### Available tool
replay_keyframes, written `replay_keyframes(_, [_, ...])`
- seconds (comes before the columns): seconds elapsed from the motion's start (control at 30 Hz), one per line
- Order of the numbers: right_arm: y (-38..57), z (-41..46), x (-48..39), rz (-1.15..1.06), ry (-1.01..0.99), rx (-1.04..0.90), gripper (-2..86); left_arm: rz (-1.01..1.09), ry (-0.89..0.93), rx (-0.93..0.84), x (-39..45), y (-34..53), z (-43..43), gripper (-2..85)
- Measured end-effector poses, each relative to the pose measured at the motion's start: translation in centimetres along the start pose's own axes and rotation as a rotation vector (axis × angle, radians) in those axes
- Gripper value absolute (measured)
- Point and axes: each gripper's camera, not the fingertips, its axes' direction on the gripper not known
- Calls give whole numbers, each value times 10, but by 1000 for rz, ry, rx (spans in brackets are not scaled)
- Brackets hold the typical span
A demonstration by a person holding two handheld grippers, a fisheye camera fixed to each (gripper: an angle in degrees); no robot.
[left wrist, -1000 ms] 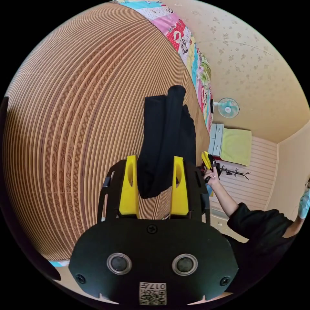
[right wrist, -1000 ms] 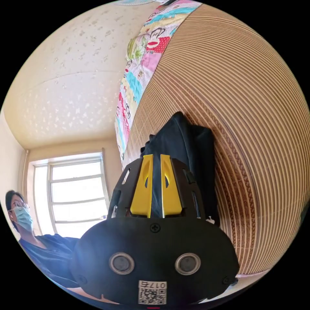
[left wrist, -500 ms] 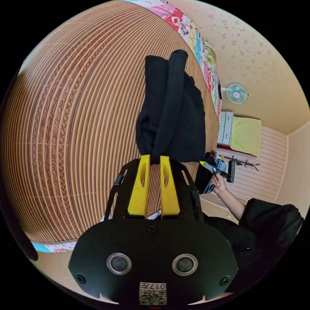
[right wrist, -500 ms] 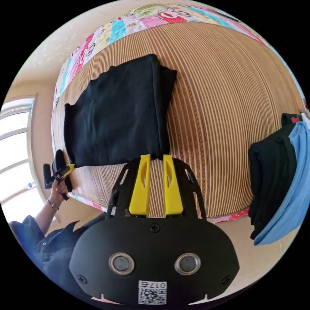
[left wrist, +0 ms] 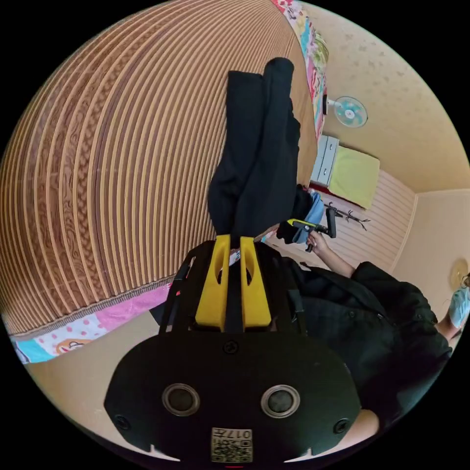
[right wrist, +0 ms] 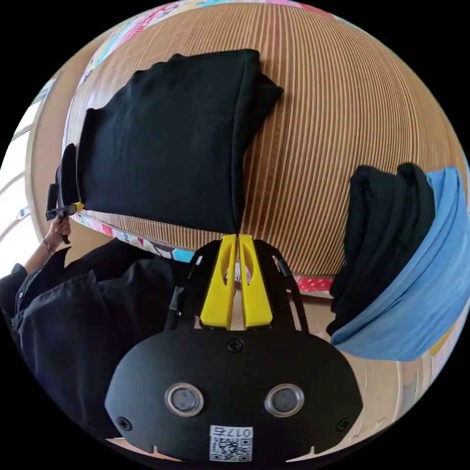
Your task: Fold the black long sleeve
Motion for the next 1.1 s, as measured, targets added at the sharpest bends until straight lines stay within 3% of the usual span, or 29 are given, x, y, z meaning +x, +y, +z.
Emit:
replay_keyframes(0.13, [2, 45, 3, 166, 148, -101, 10, -145, 332, 354, -57, 56, -16, 60])
replay_keyframes(0.23, [4, 50, -8, 164, 168, -50, 16, -186, 376, 499, -78, 80, -30, 104])
replay_keyframes(0.43, [-21, 50, -63, 46, 163, 37, 30, -80, 225, 273, -71, 43, -12, 174])
replay_keyframes(0.57, [-49, 50, -115, -55, 109, 60, 45, -26, 232, 142, -71, 15, 17, 149])
replay_keyframes(0.67, [-75, 47, -176, -197, 42, 86, 74, -72, 135, 179, -71, 17, 15, 85])
replay_keyframes(0.87, [-119, 22, -305, -348, -149, 134, 136, 64, 171, 256, -32, 42, 15, 66])
replay_keyframes(0.97, [-143, 27, -359, -307, -37, 111, 171, 82, 89, 313, -11, 55, 18, 66])
replay_keyframes(1.1, [-180, 80, -418, -365, 219, -108, 228, 88, 57, 363, 0, 65, 28, 65])
